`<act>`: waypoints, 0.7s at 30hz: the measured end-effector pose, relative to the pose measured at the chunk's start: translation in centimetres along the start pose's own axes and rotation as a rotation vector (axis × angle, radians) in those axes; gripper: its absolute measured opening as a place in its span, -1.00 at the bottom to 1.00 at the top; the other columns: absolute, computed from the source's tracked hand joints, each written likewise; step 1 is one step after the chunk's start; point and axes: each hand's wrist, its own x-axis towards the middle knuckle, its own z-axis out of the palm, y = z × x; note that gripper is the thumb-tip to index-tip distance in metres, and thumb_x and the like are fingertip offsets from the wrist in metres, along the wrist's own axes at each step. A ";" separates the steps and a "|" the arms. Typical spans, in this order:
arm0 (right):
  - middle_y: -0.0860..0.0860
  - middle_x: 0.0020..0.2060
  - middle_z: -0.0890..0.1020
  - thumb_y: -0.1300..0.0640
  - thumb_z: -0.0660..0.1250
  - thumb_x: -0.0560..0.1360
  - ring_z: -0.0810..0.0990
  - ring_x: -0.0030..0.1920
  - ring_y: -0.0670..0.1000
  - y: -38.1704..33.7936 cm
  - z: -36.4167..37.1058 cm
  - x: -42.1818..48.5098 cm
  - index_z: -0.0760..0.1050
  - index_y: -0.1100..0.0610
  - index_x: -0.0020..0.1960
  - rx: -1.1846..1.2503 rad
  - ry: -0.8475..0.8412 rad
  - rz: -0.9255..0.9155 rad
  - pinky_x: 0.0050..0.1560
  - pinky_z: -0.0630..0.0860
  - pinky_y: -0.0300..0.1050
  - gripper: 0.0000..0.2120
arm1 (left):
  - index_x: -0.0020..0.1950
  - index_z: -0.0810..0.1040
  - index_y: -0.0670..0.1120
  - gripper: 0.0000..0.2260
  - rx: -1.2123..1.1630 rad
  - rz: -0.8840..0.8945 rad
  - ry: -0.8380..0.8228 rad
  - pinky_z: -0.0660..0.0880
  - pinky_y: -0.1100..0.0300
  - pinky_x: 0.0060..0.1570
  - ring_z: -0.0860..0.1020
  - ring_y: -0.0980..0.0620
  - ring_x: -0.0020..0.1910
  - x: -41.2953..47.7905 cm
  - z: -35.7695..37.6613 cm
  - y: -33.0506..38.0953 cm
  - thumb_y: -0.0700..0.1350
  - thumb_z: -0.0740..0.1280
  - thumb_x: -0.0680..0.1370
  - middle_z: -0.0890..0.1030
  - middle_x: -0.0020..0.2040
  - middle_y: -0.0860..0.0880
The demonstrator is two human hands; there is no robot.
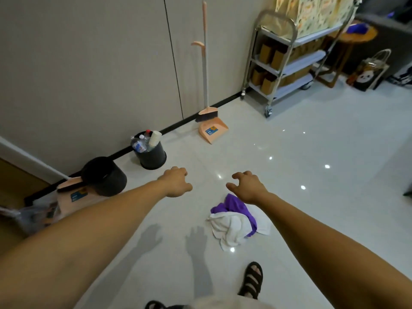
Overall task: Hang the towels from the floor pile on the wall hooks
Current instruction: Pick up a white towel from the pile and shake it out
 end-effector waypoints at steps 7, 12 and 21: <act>0.18 0.33 0.42 -0.14 0.16 0.59 0.43 0.26 0.20 13.4 2.3 5.7 0.33 0.12 0.43 0.009 -0.159 0.074 0.24 0.39 0.02 -0.49 | 0.45 0.29 -0.06 -0.47 -0.013 -0.013 -0.150 0.37 0.04 0.26 0.35 -0.10 0.35 7.0 10.6 8.8 0.09 0.27 0.53 0.32 0.42 -0.09; 0.17 0.30 0.43 -0.11 0.16 0.59 0.42 0.26 0.19 19.6 9.6 11.2 0.34 0.10 0.43 0.040 -0.251 0.106 0.25 0.42 0.01 -0.52 | 0.43 0.30 -0.04 -0.50 -0.030 -0.083 -0.264 0.39 0.07 0.21 0.37 -0.07 0.30 13.3 20.5 8.6 0.11 0.24 0.53 0.35 0.38 -0.06; 0.14 0.29 0.43 -0.09 0.15 0.60 0.40 0.29 0.18 27.3 30.6 24.4 0.33 0.08 0.43 0.011 -0.354 0.098 0.24 0.43 0.05 -0.54 | 0.34 0.38 -0.07 -0.56 -0.090 -0.158 -0.317 0.41 0.09 0.09 0.42 -0.07 0.23 29.3 40.2 3.9 0.12 0.24 0.53 0.40 0.30 -0.07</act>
